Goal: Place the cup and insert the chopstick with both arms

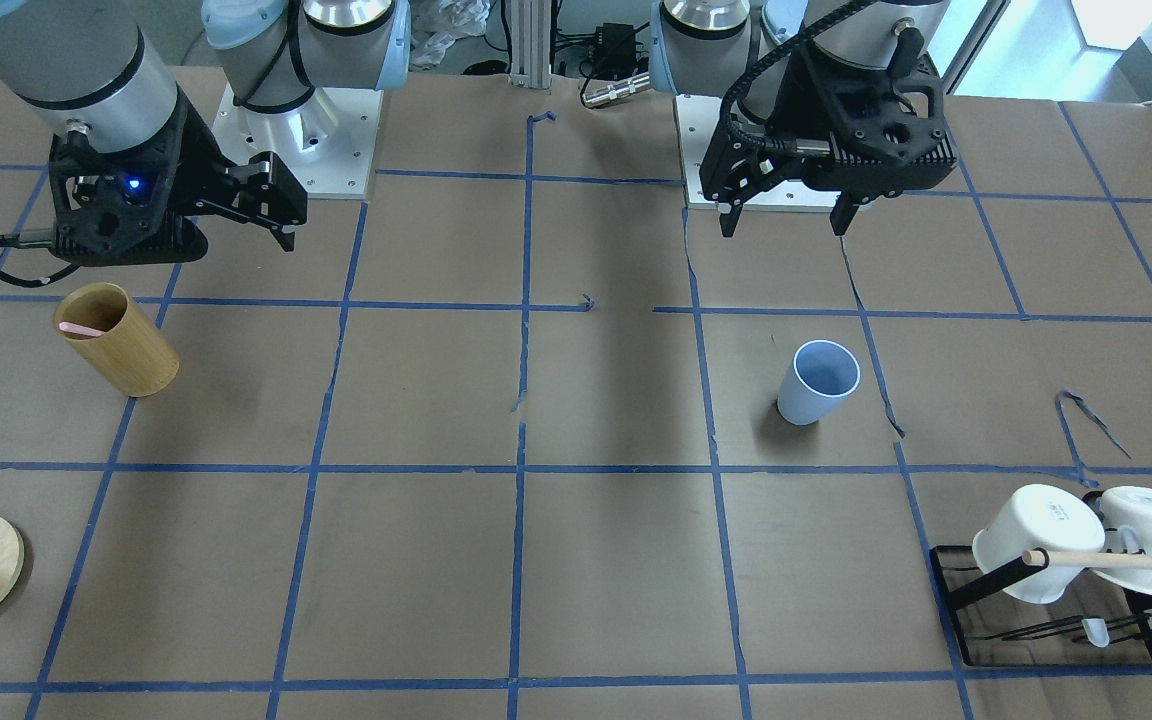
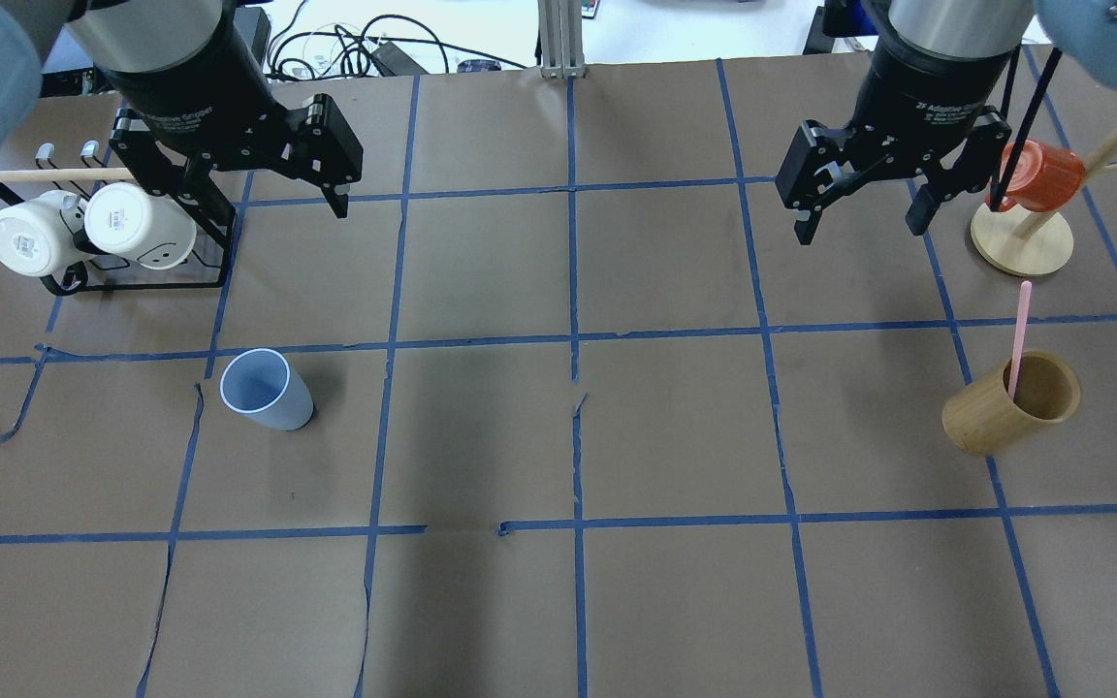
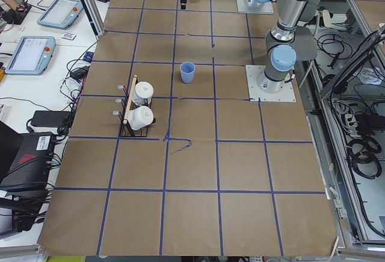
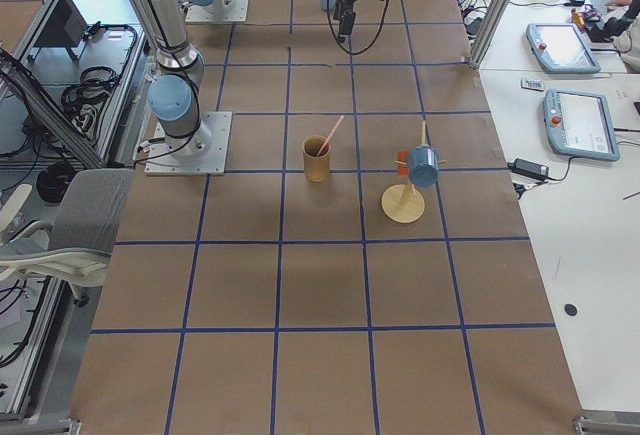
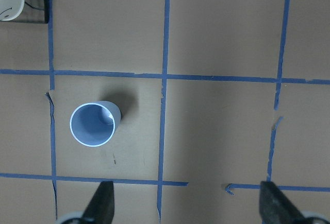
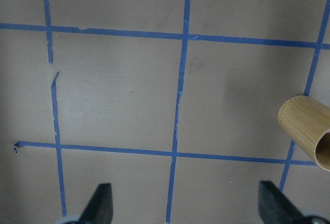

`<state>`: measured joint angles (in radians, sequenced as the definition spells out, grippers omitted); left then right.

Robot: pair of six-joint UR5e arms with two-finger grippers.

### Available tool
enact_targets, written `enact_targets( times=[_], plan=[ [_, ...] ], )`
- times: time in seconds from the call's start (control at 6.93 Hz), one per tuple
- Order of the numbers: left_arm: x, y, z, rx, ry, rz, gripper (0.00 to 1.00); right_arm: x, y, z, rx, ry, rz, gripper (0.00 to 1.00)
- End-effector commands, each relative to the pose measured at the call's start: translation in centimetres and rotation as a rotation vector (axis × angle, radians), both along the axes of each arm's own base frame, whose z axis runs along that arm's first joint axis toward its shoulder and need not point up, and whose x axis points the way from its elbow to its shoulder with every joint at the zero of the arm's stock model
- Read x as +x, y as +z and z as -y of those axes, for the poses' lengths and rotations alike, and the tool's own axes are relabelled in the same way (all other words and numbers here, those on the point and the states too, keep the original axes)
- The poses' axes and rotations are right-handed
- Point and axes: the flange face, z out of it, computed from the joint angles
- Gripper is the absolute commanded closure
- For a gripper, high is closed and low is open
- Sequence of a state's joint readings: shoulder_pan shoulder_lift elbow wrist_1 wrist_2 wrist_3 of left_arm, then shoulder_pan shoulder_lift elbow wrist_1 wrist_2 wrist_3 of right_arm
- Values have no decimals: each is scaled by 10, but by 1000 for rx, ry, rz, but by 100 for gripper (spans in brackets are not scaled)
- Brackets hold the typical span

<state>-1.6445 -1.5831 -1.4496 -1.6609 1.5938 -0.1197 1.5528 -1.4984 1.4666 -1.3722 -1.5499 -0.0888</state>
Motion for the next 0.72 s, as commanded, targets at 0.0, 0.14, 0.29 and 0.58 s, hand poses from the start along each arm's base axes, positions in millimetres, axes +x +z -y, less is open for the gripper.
enact_targets(
  times=[0.0, 0.14, 0.29, 0.58],
  plan=[
    [1, -1, 1, 2, 2, 0, 0, -19, -3, 1, 12, -34, 0, 0],
    [2, -2, 2, 3, 5, 0, 0, -20, -4, -1, 20, -34, -1, 0],
    [3, -3, 3, 5, 5, 0, 0, -19, -6, -3, 25, -32, -1, 0],
    [2, -2, 1, 4, 3, -1, 0, -19, -10, -4, 31, -26, 1, 0]
  ],
)
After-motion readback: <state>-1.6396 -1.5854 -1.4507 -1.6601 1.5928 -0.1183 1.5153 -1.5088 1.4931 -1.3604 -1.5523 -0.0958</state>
